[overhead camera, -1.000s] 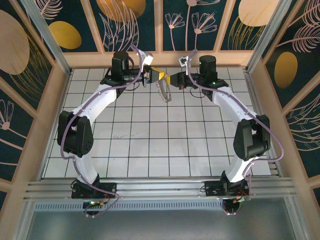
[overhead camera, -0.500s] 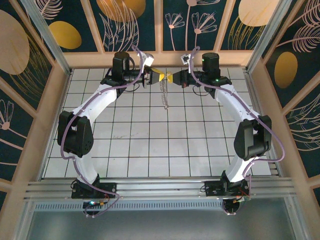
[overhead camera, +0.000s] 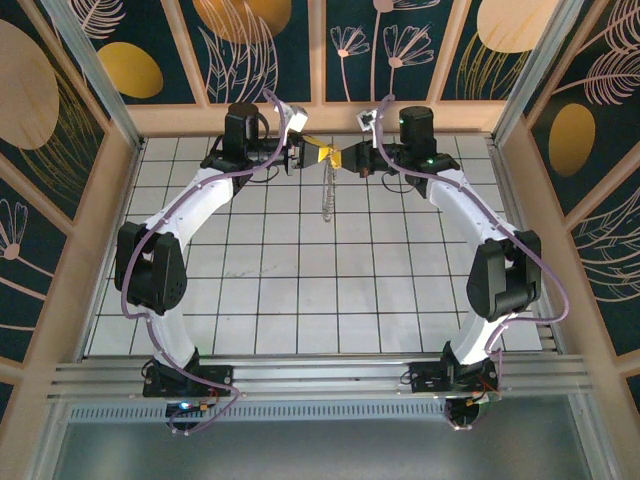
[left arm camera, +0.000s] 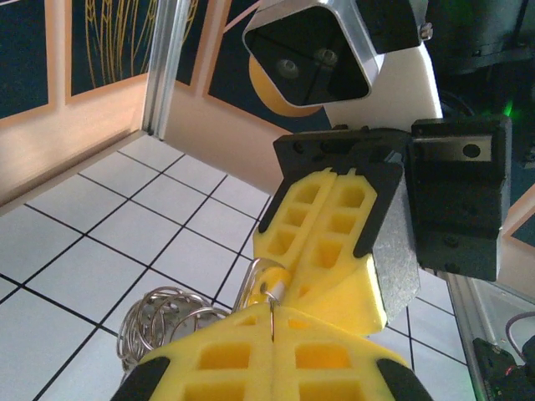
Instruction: Put the keys on the keyring
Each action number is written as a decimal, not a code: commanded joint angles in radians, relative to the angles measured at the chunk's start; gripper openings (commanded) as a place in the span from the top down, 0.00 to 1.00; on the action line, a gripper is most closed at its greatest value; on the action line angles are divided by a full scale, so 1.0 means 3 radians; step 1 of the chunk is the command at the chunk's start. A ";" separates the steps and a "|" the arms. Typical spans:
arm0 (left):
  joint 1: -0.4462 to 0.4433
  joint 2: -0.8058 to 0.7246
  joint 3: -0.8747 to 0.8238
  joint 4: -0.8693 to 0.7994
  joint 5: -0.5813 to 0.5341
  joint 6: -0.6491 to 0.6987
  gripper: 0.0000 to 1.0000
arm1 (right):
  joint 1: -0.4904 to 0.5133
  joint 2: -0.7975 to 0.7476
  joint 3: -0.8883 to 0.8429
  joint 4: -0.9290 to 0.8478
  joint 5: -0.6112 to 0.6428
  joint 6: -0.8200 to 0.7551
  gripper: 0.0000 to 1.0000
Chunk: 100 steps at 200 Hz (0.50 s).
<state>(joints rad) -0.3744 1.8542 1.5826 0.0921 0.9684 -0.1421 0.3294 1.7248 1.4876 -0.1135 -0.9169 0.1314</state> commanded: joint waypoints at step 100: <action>-0.0015 -0.0032 0.0100 0.0035 0.0121 0.0029 1.00 | -0.0090 0.0073 0.0280 -0.0156 -0.0001 -0.0139 1.00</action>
<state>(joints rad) -0.3744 1.8542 1.5826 0.0917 0.9680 -0.1421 0.3145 1.7382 1.5066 -0.1432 -0.9134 0.1089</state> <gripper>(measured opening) 0.060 0.044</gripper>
